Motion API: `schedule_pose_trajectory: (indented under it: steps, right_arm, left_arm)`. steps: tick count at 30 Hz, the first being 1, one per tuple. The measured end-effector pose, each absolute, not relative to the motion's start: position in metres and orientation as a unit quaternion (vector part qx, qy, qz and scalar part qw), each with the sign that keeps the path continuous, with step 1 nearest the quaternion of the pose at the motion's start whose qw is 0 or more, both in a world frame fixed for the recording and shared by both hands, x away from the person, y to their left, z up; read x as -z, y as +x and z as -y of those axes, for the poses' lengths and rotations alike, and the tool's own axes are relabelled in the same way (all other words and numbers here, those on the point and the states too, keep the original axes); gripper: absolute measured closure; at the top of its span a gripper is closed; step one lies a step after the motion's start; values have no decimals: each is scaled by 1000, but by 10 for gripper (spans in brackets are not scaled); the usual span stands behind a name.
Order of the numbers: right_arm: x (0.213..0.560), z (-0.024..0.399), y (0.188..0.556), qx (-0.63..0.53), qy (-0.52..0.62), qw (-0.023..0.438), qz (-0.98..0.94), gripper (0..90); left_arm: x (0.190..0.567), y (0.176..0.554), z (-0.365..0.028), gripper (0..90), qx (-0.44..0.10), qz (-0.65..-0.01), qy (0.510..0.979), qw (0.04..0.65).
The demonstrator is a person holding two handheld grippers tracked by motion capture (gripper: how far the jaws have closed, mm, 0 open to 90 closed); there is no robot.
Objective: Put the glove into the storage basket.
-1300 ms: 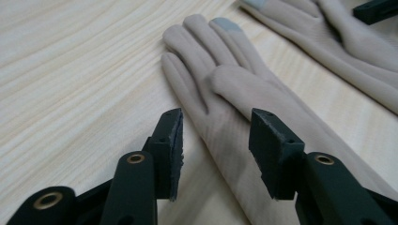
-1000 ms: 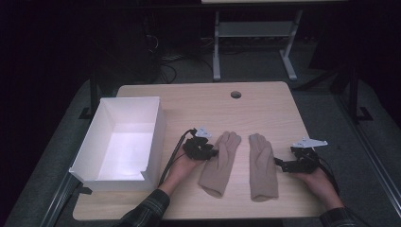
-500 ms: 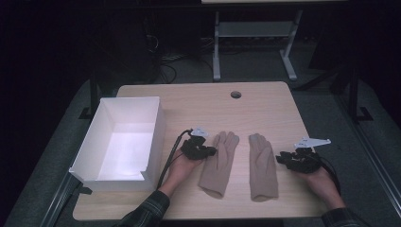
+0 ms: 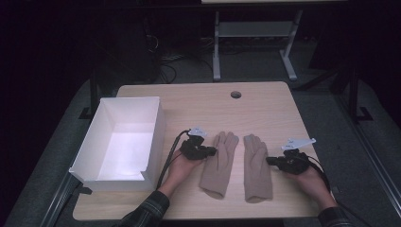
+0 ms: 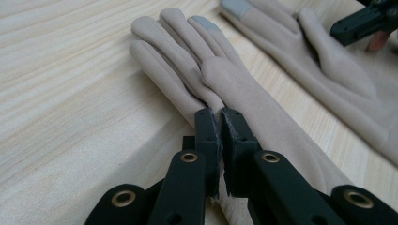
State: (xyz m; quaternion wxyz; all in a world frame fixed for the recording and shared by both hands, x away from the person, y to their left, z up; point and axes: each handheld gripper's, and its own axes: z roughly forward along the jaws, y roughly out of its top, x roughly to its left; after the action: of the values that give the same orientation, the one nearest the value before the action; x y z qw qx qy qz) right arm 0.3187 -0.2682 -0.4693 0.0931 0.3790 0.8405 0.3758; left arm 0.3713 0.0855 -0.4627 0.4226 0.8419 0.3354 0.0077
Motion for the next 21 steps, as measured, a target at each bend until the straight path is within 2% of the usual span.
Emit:
schedule_pose_trajectory:
  steps: [21]
  right_arm:
    - [468,239,312,-390,346,57,-852,899]
  left_arm:
    - [454,364,-85,854,26,-330,826,457]
